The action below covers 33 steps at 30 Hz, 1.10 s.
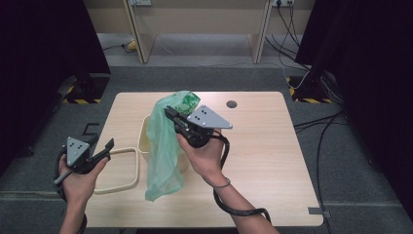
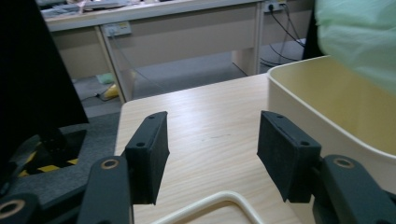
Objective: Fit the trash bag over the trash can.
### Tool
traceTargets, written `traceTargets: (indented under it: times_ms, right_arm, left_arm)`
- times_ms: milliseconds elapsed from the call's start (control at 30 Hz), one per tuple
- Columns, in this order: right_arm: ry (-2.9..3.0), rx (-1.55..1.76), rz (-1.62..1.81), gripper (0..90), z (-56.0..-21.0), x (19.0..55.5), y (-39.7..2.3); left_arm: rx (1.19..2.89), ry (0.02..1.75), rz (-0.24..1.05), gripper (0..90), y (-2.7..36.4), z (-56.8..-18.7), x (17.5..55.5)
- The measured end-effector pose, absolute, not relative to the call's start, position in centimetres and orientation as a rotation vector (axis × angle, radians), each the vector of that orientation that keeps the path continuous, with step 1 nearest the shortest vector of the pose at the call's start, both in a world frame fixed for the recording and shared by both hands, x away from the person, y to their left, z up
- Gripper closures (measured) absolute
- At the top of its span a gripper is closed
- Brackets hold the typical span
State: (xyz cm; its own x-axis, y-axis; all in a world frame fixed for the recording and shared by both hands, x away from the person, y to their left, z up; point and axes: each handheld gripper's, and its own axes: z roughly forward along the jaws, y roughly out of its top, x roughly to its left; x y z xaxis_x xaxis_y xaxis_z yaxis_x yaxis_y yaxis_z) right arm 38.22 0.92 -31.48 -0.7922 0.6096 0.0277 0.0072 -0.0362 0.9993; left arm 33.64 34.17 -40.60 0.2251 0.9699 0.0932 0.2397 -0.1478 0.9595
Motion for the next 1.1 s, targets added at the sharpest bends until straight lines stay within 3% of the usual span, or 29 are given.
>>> traceTargets:
  times_ms: [1100]
  right_arm:
    - [2.034, 0.926, 1.614, 90.0, -36.1, 42.6, 4.6]
  left_arm:
    - [1.766, 0.650, 0.628, 32.0, 25.8, -33.6, 29.0]
